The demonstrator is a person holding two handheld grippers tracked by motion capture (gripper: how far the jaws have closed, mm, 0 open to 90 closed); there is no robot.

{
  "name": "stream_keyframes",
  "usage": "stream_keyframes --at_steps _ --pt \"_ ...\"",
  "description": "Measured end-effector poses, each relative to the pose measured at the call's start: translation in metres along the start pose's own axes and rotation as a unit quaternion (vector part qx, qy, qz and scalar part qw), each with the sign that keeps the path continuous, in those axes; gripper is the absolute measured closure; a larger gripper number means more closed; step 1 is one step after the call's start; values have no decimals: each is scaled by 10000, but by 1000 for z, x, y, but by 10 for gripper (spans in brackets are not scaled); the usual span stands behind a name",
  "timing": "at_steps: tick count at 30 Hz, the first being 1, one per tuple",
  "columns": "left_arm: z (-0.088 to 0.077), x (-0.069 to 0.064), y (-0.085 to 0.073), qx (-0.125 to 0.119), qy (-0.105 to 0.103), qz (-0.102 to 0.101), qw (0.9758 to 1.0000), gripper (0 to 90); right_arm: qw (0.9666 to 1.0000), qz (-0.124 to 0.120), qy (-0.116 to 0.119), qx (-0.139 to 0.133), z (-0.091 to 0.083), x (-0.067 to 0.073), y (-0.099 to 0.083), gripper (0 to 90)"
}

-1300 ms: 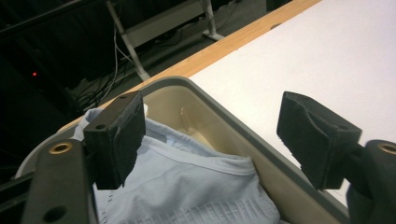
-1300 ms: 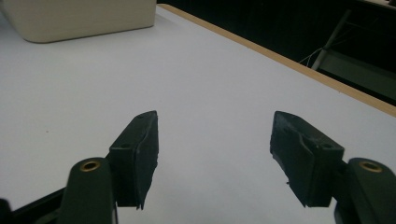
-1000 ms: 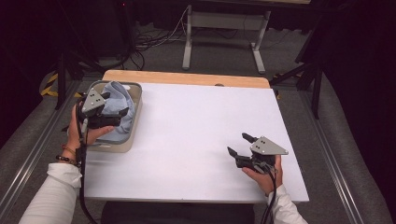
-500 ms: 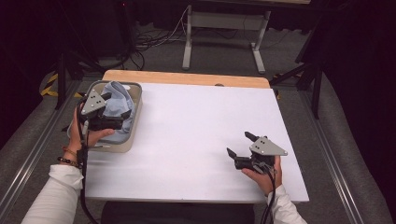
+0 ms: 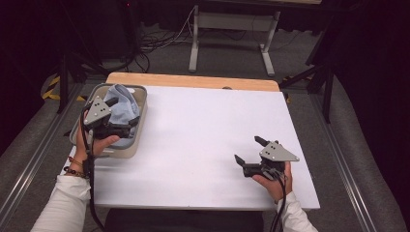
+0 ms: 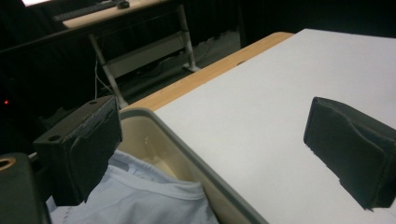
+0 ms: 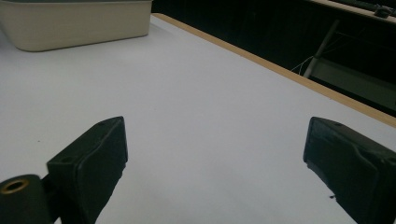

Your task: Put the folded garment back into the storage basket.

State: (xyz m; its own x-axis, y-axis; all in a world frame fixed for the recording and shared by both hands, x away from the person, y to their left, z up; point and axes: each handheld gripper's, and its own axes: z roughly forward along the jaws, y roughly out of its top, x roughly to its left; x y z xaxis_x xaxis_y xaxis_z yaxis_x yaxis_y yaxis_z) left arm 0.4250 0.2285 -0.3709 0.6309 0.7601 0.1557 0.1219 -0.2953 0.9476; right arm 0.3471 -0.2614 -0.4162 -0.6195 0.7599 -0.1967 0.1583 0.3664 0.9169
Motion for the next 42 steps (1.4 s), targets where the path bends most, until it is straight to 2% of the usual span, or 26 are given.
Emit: stream_keyframes --at_steps 2,7,10,14,17,27,34,40,42 --pt "-1 -3 1 11 -6 59 10000 52 10000 -20 -6 3 0 0 0 77" --pt "-1 -8 2 -26 -38 63 10000 53 10000 -87 -6 6 -2 1 0 85" --pt "-3 -12 3 -106 -100 47 9999 54 9999 -102 7 16 -1 2 0 85" --pt "-6 -17 6 -175 -120 139 9997 55 9999 -122 3 13 -1 2 0 85" --pt "-8 -20 8 -280 -157 109 9994 55 9999 -107 2 3 -1 3 1 86" --pt "-11 -35 13 -441 -227 244 9985 53 9999 -157 -31 -42 -2 4 2 88" --pt "-10 -46 17 -491 -329 360 9976 53 9995 -319 -72 0 -2 8 4 87" --pt "-10 -54 19 -538 -431 431 9967 53 9994 -350 -50 -5 -2 10 4 86" --pt "-10 -55 20 -538 -407 424 9968 56 9994 -341 -49 -7 -1 9 4 86"
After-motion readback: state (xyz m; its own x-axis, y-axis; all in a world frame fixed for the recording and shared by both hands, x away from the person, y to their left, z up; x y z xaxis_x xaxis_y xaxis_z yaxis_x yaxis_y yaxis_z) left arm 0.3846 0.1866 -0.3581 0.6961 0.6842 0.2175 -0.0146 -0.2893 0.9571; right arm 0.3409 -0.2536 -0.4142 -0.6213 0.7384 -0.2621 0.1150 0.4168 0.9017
